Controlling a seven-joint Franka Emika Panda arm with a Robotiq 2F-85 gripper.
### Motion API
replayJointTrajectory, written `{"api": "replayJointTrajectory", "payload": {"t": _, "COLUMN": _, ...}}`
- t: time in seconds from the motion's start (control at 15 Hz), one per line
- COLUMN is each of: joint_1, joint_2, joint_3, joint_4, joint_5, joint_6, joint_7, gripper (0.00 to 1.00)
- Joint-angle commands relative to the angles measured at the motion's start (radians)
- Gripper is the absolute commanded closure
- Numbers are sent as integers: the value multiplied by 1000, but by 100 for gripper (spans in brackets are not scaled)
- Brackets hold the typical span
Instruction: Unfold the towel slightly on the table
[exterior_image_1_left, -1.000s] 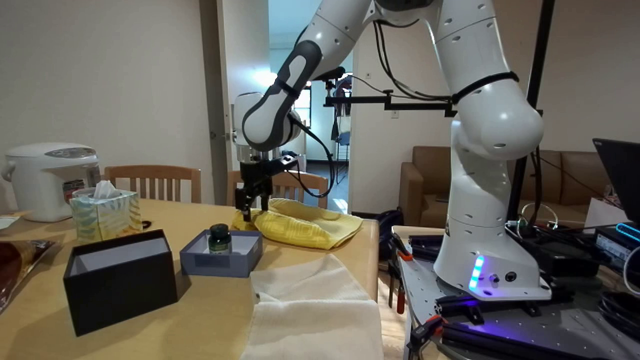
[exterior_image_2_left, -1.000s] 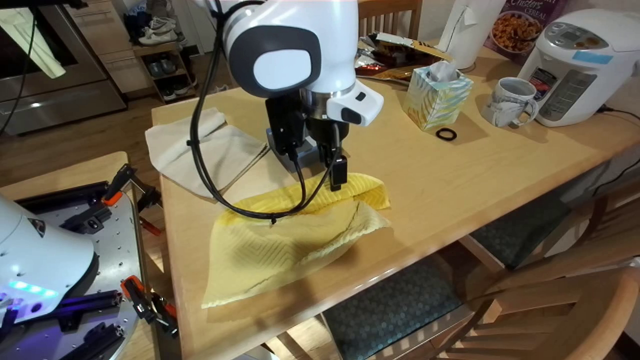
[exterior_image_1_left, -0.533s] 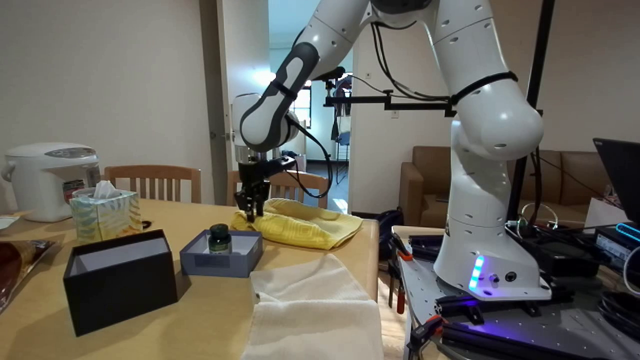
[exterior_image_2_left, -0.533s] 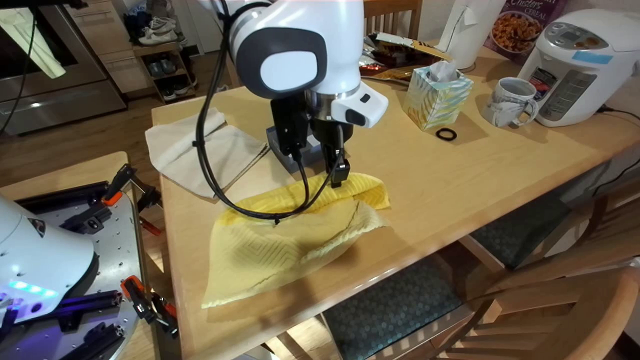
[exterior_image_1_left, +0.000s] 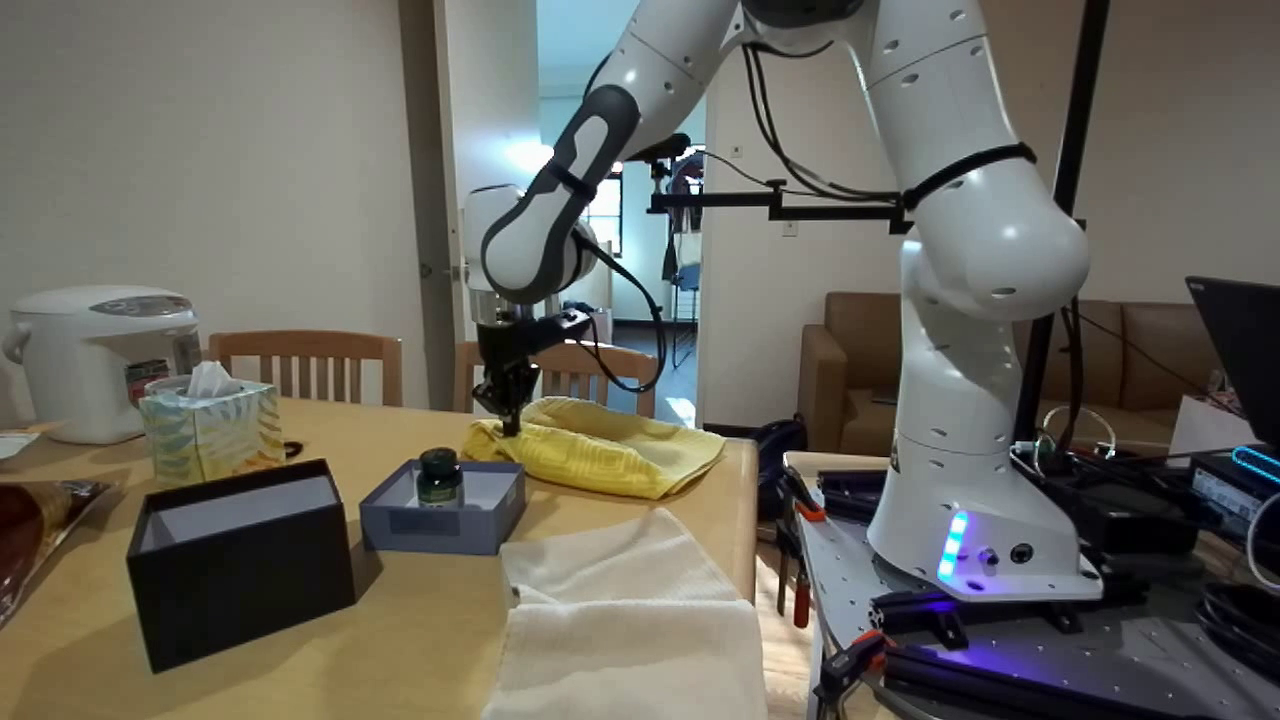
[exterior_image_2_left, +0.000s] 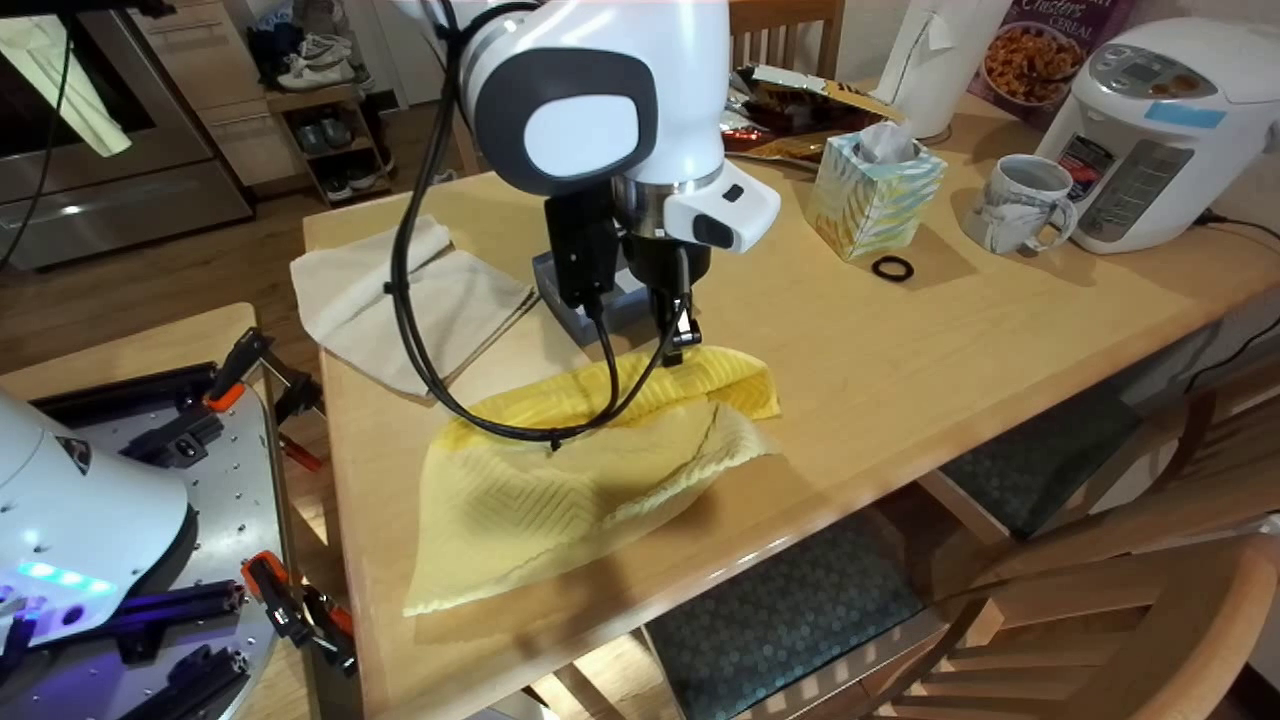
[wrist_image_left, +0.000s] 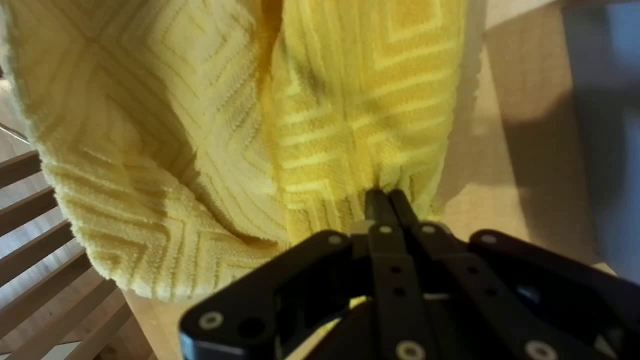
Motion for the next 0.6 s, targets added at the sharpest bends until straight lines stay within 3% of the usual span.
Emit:
{"api": "replayJointTrajectory", "payload": {"t": 0.0, "joint_1": 28, "joint_2": -9, "joint_3": -29, "joint_4": 7, "joint_5": -56, "joint_6": -36, "joint_7": 65, "gripper": 100}}
{"api": "replayJointTrajectory", "payload": {"t": 0.2, "joint_1": 47, "joint_2": -27, "joint_3": -42, "joint_4": -9, "joint_5": -93, "joint_6": -21, "joint_7": 97, "gripper": 100}}
{"api": "replayJointTrajectory", "payload": {"t": 0.53, "joint_1": 11, "joint_2": -116, "joint_3": 31, "joint_4": -68, "joint_5": -7, "joint_6": 50, "joint_7": -7, "gripper": 100}}
